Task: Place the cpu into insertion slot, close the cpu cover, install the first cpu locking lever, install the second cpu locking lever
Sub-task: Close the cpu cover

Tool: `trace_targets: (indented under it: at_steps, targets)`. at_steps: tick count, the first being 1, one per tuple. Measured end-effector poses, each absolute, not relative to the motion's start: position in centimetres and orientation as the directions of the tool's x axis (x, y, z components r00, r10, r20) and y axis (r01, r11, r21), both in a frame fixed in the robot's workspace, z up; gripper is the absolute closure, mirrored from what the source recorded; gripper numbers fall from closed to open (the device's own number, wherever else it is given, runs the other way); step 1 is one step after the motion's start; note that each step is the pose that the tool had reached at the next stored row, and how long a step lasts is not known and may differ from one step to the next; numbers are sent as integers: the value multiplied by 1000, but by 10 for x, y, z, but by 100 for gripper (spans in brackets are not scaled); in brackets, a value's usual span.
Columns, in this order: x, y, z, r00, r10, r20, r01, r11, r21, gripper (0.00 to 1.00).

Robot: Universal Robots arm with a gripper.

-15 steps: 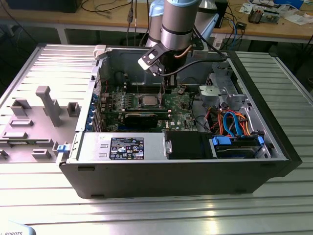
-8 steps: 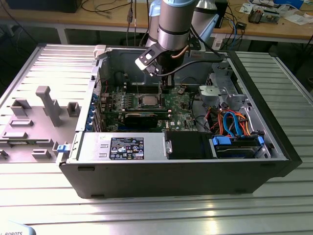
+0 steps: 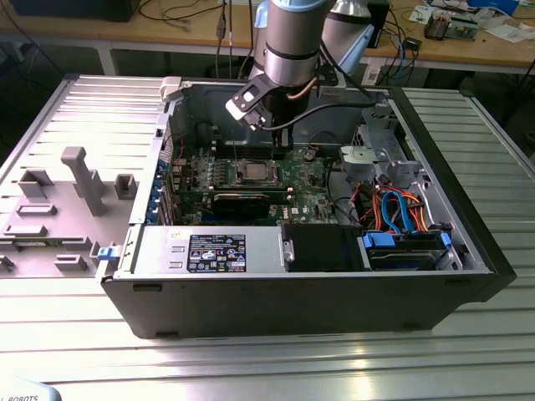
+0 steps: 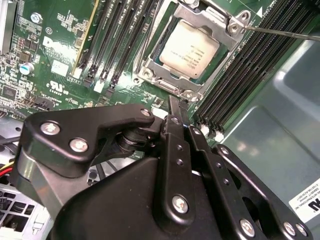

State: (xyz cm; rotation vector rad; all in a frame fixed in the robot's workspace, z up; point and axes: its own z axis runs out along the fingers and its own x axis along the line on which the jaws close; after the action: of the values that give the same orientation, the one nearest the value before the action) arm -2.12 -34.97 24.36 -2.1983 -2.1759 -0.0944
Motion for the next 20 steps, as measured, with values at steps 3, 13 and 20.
trace_targets:
  at_steps: [3, 13, 20]
  targets:
    - [-22, -350, 243, 10, 997, 76, 1000, -11, 9, 89]
    - [-25, -350, 241, 10, 997, 77, 1000, -11, 10, 89]
    - [-27, -350, 239, 10, 997, 76, 1000, -11, 9, 89]
